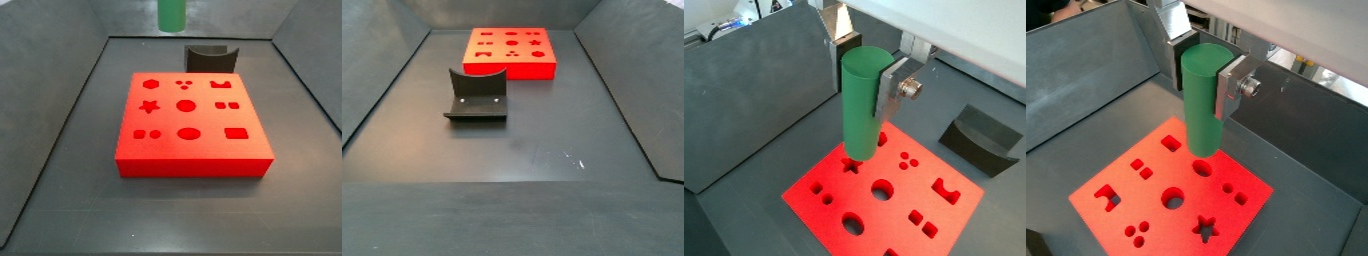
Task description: Insert the round object.
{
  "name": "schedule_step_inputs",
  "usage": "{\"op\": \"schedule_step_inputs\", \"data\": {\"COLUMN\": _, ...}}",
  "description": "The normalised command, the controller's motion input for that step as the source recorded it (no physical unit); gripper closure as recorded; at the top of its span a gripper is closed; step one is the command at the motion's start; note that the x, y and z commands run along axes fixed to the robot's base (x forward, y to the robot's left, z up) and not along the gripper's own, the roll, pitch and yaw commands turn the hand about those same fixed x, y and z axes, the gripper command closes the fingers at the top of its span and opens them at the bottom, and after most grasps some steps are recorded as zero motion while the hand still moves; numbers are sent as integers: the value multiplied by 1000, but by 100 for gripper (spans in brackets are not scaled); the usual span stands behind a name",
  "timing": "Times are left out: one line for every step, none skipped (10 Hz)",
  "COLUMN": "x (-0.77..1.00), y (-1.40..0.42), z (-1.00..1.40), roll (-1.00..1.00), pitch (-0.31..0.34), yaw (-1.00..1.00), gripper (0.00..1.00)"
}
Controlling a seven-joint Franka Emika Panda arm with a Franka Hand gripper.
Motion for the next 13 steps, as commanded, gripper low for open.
{"op": "schedule_step_inputs", "data": {"x": 34, "y": -20, "z": -20, "roll": 0, "pitch": 0, "yaw": 0, "gripper": 100}}
{"op": "schedule_step_inputs", "data": {"x": 86, "y": -49, "z": -40, "roll": 20, "pitch": 0, "yaw": 0, "gripper": 100}}
{"op": "schedule_step_inputs", "data": {"x": 169, "y": -20, "z": -83, "roll": 29, "pitch": 0, "yaw": 0, "gripper": 100}}
{"op": "schedule_step_inputs", "data": {"x": 469, "y": 0, "z": -360, "roll": 0, "pitch": -9, "yaw": 0, "gripper": 100}}
{"op": "schedule_step_inputs", "data": {"x": 751, "y": 220, "z": -554, "roll": 166, "pitch": 0, "yaw": 0, "gripper": 100}}
{"op": "schedule_step_inputs", "data": {"x": 651, "y": 274, "z": -617, "roll": 277, "pitch": 0, "yaw": 49, "gripper": 100}}
{"op": "schedule_step_inputs", "data": {"x": 383, "y": 243, "z": -789, "roll": 129, "pitch": 0, "yaw": 0, "gripper": 100}}
{"op": "schedule_step_inputs", "data": {"x": 309, "y": 186, "z": -923, "roll": 141, "pitch": 69, "yaw": -43, "gripper": 100}}
{"op": "schedule_step_inputs", "data": {"x": 263, "y": 169, "z": -903, "roll": 120, "pitch": 80, "yaw": -66, "gripper": 100}}
{"op": "schedule_step_inputs", "data": {"x": 254, "y": 169, "z": -786, "roll": 141, "pitch": 61, "yaw": -43, "gripper": 100}}
{"op": "schedule_step_inputs", "data": {"x": 206, "y": 43, "z": -520, "roll": 171, "pitch": 39, "yaw": 0, "gripper": 100}}
{"op": "schedule_step_inputs", "data": {"x": 117, "y": 0, "z": -291, "roll": 3, "pitch": 4, "yaw": 57, "gripper": 100}}
{"op": "schedule_step_inputs", "data": {"x": 0, "y": 0, "z": -229, "roll": -87, "pitch": 0, "yaw": 0, "gripper": 100}}
